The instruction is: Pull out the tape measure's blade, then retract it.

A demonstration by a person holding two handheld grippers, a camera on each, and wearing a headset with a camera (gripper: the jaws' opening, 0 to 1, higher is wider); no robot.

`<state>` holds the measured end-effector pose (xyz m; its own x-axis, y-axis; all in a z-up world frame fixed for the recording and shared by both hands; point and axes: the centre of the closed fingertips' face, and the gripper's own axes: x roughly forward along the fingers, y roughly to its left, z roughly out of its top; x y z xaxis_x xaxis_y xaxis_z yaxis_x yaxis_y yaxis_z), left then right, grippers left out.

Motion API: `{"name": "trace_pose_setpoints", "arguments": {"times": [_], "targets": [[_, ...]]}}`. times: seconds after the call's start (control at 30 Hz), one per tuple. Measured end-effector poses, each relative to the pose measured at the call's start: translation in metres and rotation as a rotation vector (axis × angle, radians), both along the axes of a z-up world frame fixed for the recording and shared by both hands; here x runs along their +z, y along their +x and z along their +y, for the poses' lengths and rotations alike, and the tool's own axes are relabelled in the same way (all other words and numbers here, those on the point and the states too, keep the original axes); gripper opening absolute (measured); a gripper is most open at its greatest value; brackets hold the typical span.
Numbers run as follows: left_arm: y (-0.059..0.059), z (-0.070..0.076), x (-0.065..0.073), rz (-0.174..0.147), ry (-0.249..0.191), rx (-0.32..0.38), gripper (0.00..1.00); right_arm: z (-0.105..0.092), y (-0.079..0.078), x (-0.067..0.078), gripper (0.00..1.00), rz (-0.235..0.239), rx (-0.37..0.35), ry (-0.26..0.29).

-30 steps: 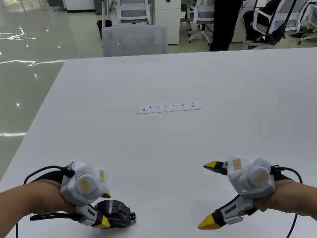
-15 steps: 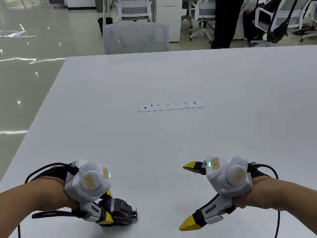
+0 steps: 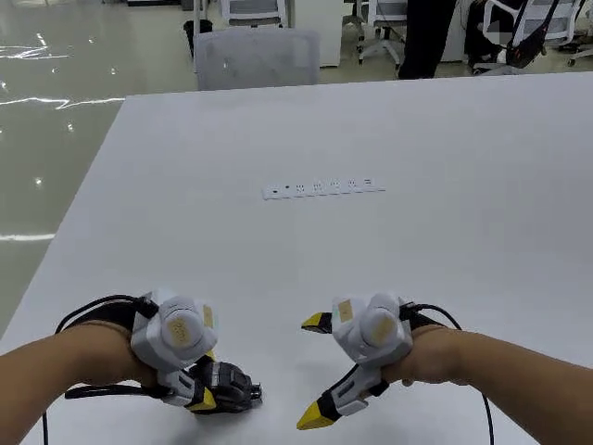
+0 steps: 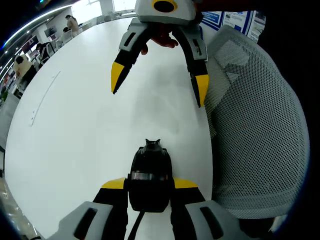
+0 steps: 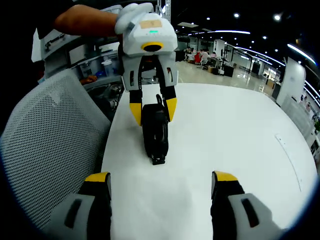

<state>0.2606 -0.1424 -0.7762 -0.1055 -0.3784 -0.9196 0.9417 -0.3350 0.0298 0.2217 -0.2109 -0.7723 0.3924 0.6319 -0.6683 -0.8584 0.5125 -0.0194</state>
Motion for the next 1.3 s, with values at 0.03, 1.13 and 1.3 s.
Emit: {"name": "trace_pose_setpoints", "arguments": {"times": [0.03,1.13,1.3], "targets": [[0.000,0.000,0.000,0.001,0.001,0.000,0.29,0.003,0.001,-0.002,0.81,0.004,0.001,0.000],[0.000,0.000,-0.002,0.024,0.026,-0.002,0.29,0.041,0.023,-0.041,0.30,0.009,0.110,-0.111],[0.000,0.000,-0.002,0.025,0.023,0.006,0.29,0.042,0.022,-0.048,0.15,0.020,0.119,-0.132]]}}
